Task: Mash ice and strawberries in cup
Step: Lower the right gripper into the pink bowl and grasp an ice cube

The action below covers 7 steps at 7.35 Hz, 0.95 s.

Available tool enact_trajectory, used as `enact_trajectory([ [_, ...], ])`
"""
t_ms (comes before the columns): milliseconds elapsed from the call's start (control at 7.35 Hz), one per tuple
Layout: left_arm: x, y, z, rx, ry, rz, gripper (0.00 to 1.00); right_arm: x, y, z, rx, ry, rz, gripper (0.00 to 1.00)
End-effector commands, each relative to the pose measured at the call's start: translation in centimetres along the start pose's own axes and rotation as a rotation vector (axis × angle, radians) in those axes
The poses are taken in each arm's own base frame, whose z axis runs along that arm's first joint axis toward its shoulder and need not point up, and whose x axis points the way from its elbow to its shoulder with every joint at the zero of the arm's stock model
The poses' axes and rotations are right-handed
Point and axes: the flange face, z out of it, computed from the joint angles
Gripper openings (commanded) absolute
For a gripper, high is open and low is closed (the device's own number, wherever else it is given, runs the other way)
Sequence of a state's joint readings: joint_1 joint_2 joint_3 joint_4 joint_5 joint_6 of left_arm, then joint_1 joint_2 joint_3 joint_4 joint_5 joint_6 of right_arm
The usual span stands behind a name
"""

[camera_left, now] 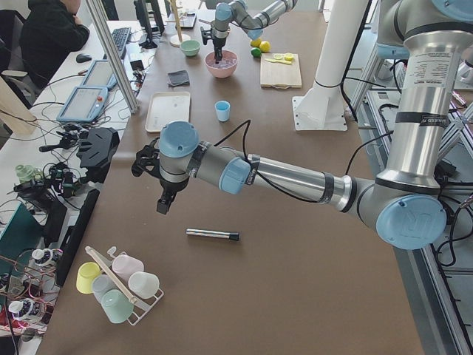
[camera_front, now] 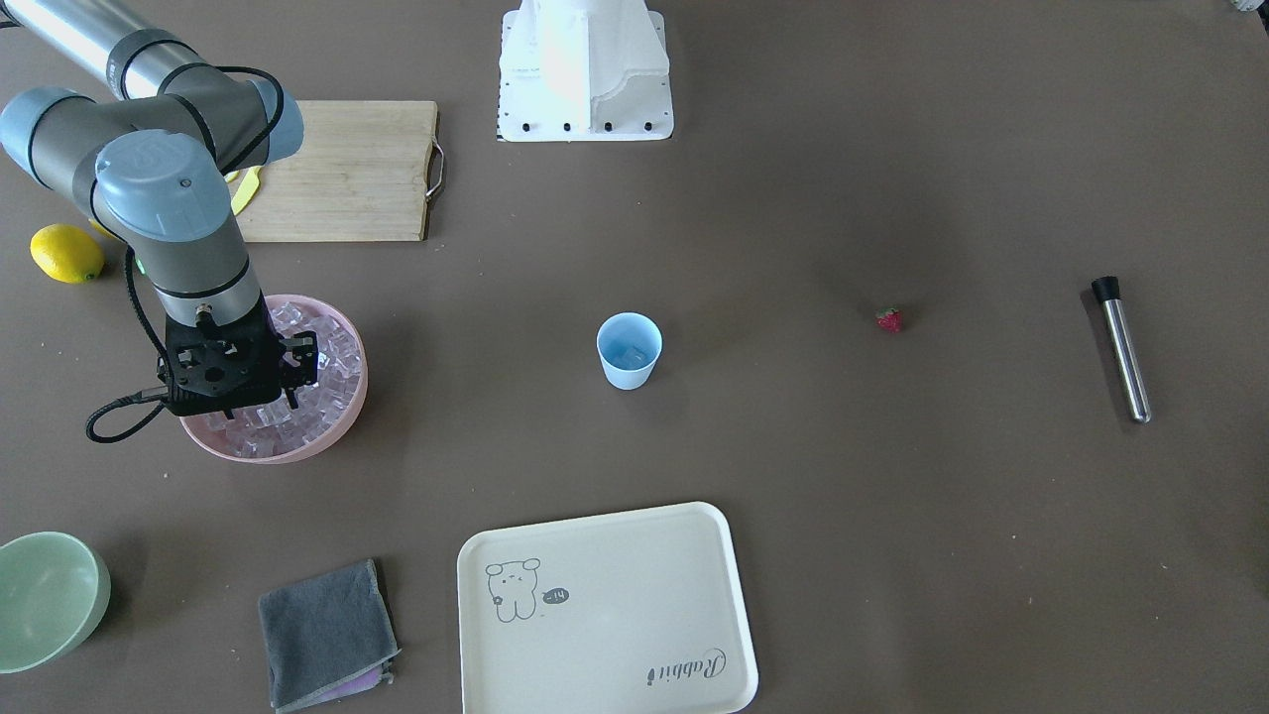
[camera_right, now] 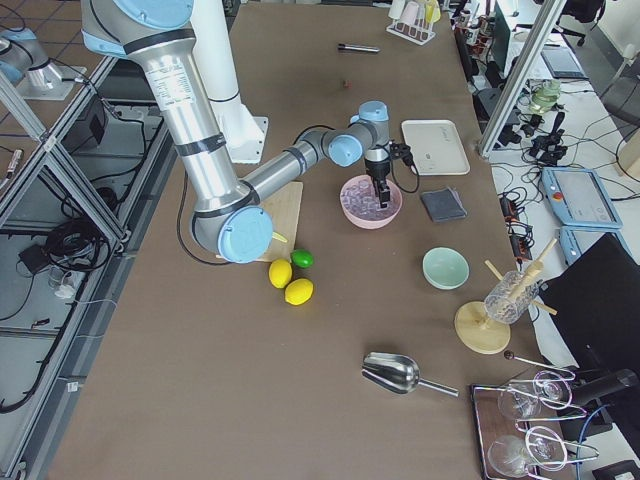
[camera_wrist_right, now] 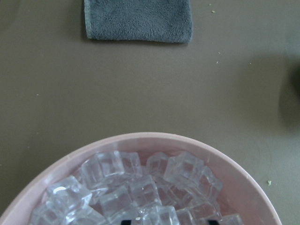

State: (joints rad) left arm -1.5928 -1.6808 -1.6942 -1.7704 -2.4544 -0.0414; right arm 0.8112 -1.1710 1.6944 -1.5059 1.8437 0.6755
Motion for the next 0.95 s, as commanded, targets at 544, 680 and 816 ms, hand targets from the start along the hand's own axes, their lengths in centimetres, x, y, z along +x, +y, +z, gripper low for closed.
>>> enact_trajectory([
  [544,0.08,-0.05,-0.02,0.001,0.000,0.002,0.98,-0.47,-0.14,1.75,-0.019,0.013,-0.005,0.69],
  [680,0.19,-0.08,-0.12,0.003,0.000,0.005,0.98,-0.58,0.00,1.87,-0.021,0.012,-0.007,0.64],
  [816,0.24,-0.09,-0.15,0.003,0.000,0.005,0.98,-0.56,0.11,2.03,-0.024,0.013,-0.008,0.53],
])
